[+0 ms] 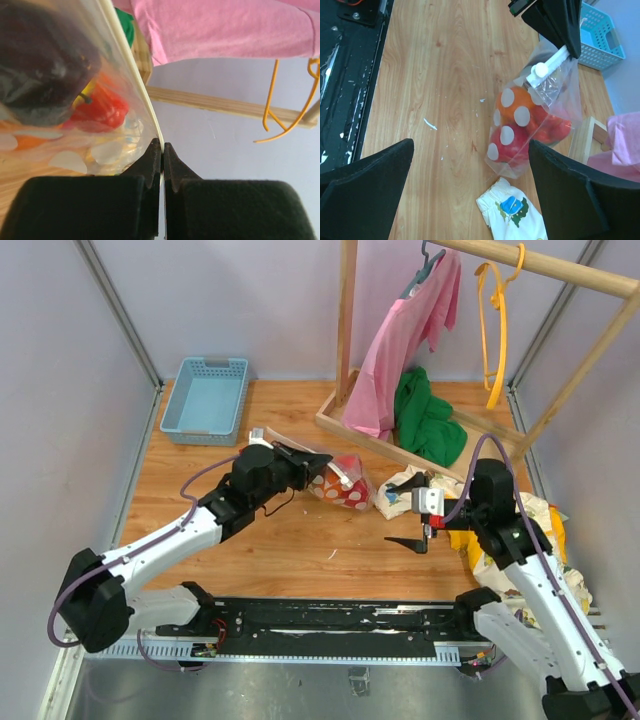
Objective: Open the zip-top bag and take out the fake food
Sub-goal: Pick up the zipper food storage bag at the center of the board.
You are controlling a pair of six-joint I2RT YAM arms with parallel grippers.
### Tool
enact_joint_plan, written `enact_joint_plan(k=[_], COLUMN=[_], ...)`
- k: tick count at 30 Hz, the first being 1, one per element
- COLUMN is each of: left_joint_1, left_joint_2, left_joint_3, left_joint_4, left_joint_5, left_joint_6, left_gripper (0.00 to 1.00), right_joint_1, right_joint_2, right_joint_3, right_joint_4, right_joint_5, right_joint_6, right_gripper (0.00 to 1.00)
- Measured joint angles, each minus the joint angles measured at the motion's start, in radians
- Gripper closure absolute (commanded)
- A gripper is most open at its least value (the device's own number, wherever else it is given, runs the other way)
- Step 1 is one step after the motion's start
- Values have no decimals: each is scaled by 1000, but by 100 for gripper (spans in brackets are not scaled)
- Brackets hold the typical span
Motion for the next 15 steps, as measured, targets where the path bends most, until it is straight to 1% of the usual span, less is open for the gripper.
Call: enact_joint_plan(k=[4, 6, 9, 15], left_joint_1=[-8, -17, -31, -51], left_joint_2=[38, 51, 62, 68], left_joint_3=[39, 47, 59, 85], left_joint_4=[-65, -80, -97, -117], left_joint_5=[-19, -19, -19, -18], left_joint_6=[-48, -67, -85, -113], left_gripper=[100, 100, 100, 100], right_joint_1=[95, 135, 175, 182], right_joint_2=[-51, -60, -47, 60], right_joint_3=[-92, -130, -175, -220], right_joint_4=[210, 301, 425, 650], right_joint_5=[125, 192, 280, 381], right_joint_6=[189, 257, 313, 371], right_gripper=[1, 2, 1, 1])
